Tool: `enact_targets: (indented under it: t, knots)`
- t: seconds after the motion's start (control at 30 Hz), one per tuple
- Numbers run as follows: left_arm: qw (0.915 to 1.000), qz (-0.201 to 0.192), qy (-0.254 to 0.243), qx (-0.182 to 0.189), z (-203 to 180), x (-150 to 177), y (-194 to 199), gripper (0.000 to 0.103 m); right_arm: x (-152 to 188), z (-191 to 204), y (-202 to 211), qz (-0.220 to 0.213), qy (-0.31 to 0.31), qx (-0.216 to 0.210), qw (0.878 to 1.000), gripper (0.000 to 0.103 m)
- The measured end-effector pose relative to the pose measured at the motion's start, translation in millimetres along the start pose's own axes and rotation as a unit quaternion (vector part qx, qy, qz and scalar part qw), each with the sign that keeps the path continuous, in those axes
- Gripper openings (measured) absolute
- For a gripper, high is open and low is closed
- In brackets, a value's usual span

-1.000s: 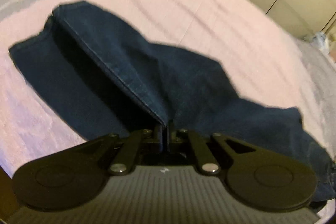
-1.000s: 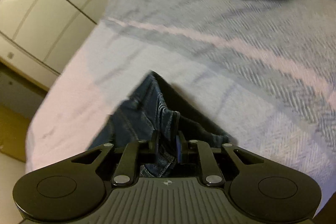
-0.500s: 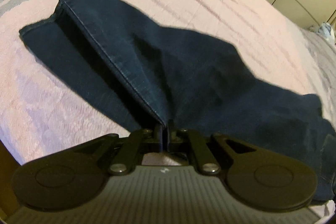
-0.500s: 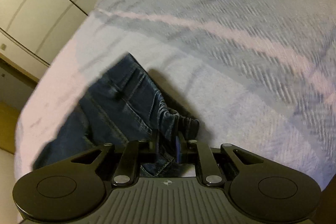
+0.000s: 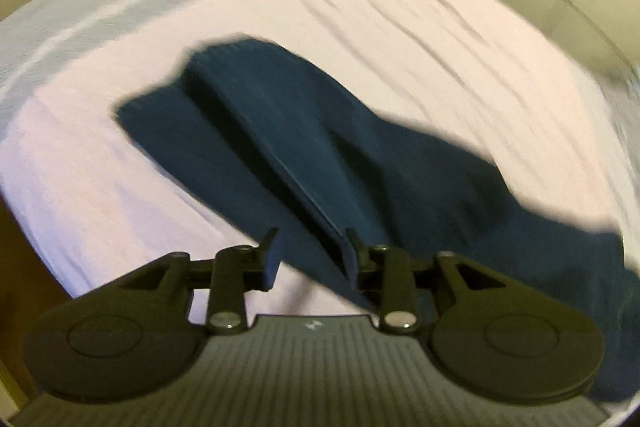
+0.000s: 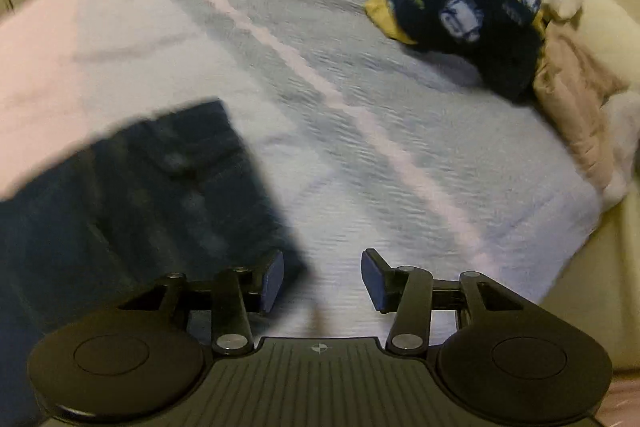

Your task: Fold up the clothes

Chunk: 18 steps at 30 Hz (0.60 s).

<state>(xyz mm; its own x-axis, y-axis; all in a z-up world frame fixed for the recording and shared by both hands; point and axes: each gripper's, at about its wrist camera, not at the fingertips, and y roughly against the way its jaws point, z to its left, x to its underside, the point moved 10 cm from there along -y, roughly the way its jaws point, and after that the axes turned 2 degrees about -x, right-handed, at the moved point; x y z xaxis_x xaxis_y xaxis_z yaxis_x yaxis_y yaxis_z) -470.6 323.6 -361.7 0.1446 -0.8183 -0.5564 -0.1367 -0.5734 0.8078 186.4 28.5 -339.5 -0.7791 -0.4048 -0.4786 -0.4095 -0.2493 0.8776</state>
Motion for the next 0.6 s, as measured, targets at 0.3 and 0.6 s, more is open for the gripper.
enact_targets:
  t: [0.3, 0.6]
  knots:
    - [0.9792, -0.017, 0.202, 0.011, 87, -87, -75, 0.040, 28, 87, 0, 0.024, -0.057, -0.080, 0.995, 0.047]
    - [0.9672, -0.040, 0.223, 0.115, 92, -108, -72, 0.001, 77, 125, 17, 0.024, -0.078, -0.052, 0.995, 0.047]
